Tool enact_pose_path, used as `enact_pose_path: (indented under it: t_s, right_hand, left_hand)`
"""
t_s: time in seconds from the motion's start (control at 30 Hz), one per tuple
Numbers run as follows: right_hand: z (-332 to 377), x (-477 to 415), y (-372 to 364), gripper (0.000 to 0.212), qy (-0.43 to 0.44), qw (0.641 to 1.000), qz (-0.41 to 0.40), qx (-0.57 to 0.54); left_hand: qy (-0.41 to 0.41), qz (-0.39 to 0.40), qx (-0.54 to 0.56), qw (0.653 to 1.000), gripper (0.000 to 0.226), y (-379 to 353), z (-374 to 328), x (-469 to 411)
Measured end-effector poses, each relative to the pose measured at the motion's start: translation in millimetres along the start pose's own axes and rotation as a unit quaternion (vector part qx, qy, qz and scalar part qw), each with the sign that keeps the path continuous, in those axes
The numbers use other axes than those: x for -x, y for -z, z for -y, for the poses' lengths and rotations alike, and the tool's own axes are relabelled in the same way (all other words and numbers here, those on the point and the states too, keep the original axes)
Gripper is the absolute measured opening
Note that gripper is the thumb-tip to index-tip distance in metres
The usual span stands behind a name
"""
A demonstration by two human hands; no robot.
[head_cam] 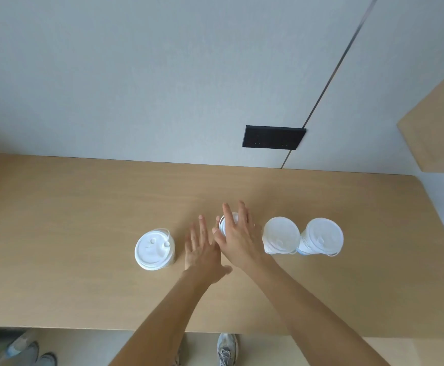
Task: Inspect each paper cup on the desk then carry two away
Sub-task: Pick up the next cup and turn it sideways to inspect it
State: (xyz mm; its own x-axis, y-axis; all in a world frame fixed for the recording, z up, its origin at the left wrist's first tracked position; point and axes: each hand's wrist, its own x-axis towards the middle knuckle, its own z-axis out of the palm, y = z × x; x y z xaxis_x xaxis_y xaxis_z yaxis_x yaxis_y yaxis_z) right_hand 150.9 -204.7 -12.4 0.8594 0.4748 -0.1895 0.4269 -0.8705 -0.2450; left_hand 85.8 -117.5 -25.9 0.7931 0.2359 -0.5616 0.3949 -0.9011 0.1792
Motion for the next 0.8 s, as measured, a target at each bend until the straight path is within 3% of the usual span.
enact_pose_path:
  t_s: [0.17,0.57,0.7,0.8]
  right_hand:
    - [4.7,49.7,-8.9,0.064,0.02,1.0,-0.01,0.002]
    - [1.3,139.6,-40.8,0.065,0.04,0.998,-0.006,0.037]
    - [-1.6,139.1,-40.6,0.071,0.029,0.999,-0.014,-0.011]
    - [-8.5,139.9,-28.7,0.078,-0.021,0.993,-0.028,-0.108]
  left_hand:
    - [-0.004,-0.015,-0.01,1.0,0.126,-23.7,5.7,45.1]
    - [-0.002,0.036,-0.013,0.999,0.12,-75.8,5.7,122.5]
    - [-0.001,0.047,-0.012,0.999,0.126,-69.0,8.7,125.2]
    - [-0.009,0.045,0.014,0.999,0.124,-60.5,16.5,134.2]
